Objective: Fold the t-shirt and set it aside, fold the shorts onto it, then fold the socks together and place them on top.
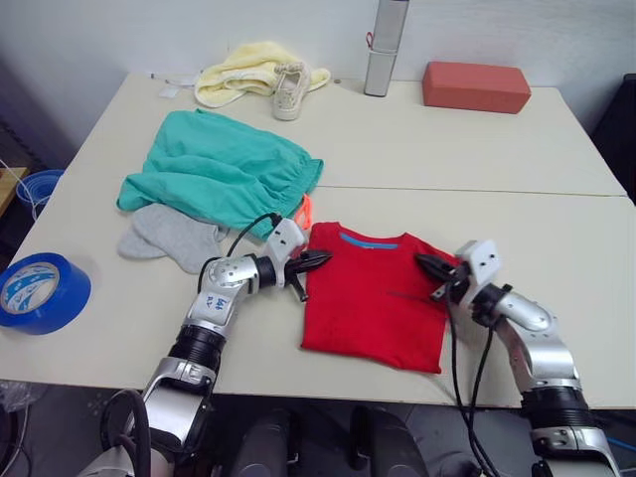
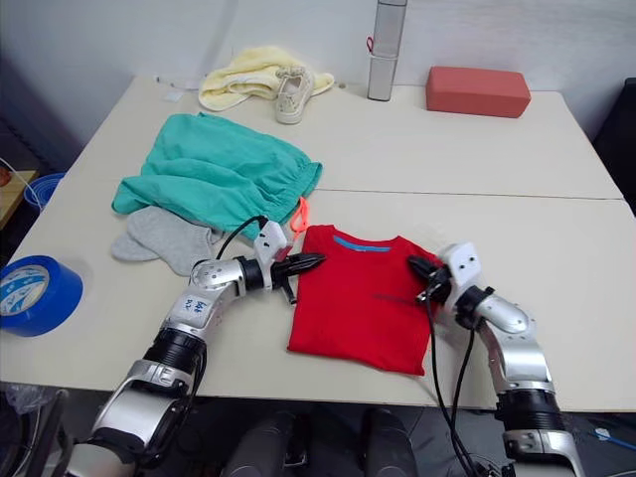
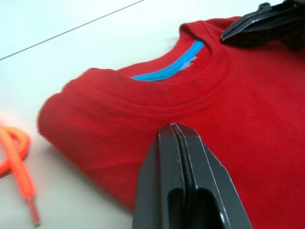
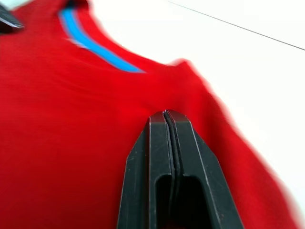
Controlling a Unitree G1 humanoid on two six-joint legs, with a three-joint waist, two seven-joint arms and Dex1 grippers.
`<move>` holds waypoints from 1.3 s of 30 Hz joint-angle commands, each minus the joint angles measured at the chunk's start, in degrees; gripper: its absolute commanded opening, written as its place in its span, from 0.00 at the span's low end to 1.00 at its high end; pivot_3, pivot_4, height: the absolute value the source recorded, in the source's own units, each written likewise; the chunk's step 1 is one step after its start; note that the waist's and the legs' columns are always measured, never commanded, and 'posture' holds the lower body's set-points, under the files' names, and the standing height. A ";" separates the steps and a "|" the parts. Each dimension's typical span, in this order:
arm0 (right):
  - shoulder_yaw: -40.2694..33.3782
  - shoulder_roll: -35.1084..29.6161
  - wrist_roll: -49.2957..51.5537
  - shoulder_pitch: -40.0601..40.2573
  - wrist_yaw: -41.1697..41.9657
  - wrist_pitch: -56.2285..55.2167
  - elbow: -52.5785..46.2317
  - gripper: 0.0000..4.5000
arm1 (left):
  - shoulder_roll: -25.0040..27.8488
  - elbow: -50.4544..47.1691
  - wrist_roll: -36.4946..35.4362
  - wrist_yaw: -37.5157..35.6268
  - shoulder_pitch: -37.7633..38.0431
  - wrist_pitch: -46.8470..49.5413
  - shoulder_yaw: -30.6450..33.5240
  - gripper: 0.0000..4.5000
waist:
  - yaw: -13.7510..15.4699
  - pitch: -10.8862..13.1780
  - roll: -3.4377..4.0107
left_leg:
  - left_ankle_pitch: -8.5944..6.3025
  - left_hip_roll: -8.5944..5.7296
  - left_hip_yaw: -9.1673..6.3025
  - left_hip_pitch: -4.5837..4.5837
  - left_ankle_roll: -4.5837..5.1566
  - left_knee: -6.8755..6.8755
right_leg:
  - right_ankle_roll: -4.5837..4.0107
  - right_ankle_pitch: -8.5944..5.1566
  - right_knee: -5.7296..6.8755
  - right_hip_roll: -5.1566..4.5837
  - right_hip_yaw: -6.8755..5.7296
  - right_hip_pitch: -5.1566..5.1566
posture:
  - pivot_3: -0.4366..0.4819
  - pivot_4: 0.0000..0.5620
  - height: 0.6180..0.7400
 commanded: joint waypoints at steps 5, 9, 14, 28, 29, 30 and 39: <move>-10.43 -2.59 14.89 3.56 3.58 9.19 -7.36 0.04 | 0.25 -8.07 -8.86 -5.31 3.80 -1.35 5.99 0.00 | -0.04 0.00 0.01 | 0.00 0.02 0.00 0.00 0.00 -0.01 | 0.00 0.00 -0.02 0.00 0.01 -0.01 | 0.48 0.27 1.00; -15.28 -9.75 27.11 11.42 6.51 26.86 -18.42 0.28 | 4.96 -18.39 -17.51 -14.54 7.84 1.41 8.96 0.20 | -0.01 0.03 0.07 | -0.01 0.04 -0.10 -0.05 -0.01 -0.03 | -0.01 0.00 -0.13 -0.05 -0.01 0.01 | 0.48 0.27 1.00; -23.87 -21.84 40.16 19.32 1.50 53.82 -22.82 0.68 | 15.67 -29.34 -24.25 -24.95 14.67 7.03 11.20 0.56 | 0.05 0.01 0.14 | -0.08 -0.01 -0.16 -0.02 0.04 -0.04 | -0.02 0.00 -0.31 -0.21 -0.02 0.04 | 0.48 0.27 1.00; -19.63 -16.20 58.81 14.03 -18.45 89.14 -24.46 1.00 | 21.67 -32.80 -24.93 -34.48 18.10 4.22 9.44 1.00 | 0.14 -0.09 -0.03 | -0.19 -0.02 -0.26 -0.11 0.07 -0.12 | -0.05 -0.01 -0.53 -0.25 -0.09 0.01 | 0.48 0.27 1.00; -19.00 -14.48 59.21 13.22 -20.67 89.63 -24.32 1.00 | 21.45 -33.10 -25.47 -33.92 18.22 5.11 9.66 1.00 | -0.05 -0.12 -0.08 | -0.19 -0.01 -0.26 -0.11 0.06 -0.13 | -0.05 -0.01 -0.52 -0.24 -0.08 0.02 | 0.48 0.27 1.00; -18.14 -13.17 59.81 12.68 -22.04 89.90 -24.68 1.00 | 21.48 -33.36 -25.90 -33.60 18.33 6.08 9.78 1.00 | -0.22 -0.18 -0.18 | -0.18 0.00 -0.26 -0.10 0.04 -0.13 | -0.05 -0.01 -0.52 -0.22 -0.08 0.02 | 0.48 0.27 1.00; -11.01 -3.21 65.01 9.57 -34.94 90.05 -24.89 1.00 | 21.25 -36.48 -28.47 -31.94 19.53 9.76 10.06 1.00 | -0.88 -0.75 -1.05 | -0.26 0.35 -0.25 0.01 -0.24 -0.15 | -0.22 -0.08 -0.50 0.14 -0.03 0.06 | 0.48 0.27 1.00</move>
